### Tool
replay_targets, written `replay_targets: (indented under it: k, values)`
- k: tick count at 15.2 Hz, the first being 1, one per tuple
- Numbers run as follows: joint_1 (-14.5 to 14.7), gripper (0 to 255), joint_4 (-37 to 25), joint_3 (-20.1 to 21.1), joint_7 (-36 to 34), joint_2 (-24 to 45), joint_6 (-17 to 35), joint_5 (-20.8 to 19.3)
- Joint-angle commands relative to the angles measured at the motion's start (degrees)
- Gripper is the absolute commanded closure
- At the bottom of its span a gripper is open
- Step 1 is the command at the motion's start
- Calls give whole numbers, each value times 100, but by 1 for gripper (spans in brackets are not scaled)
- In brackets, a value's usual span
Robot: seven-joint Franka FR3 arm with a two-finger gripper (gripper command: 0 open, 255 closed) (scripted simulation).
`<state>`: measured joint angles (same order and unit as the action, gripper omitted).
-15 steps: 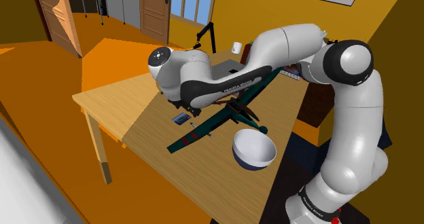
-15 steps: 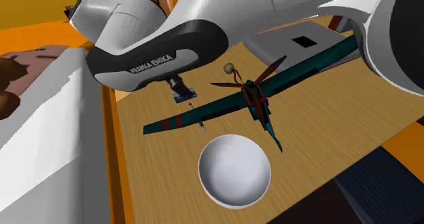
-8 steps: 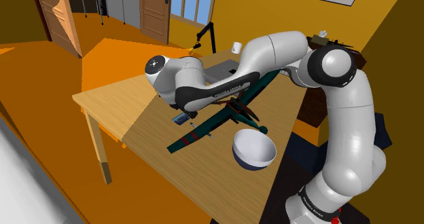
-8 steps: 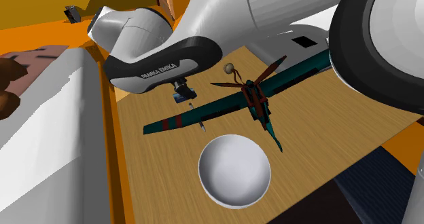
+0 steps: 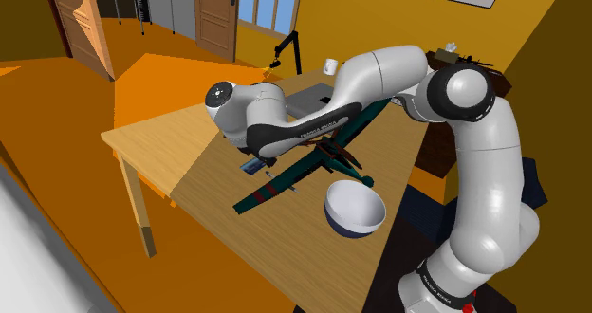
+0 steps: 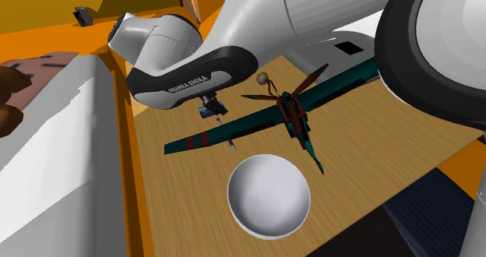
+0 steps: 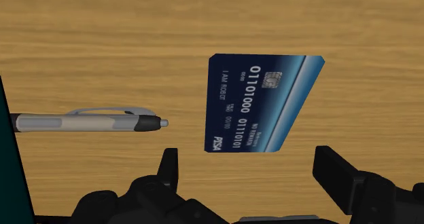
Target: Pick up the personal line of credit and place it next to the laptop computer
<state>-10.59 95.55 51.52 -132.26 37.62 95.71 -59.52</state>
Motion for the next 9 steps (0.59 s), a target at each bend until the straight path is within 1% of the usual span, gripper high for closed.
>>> replay_targets:
  k: [1,2,9]
  values:
    - [0,0,0,0,0,0,0,0]
    - [0,255,0,0,0,0,0,0]
    - [-3,255,4,1,-1,-3,1,1]
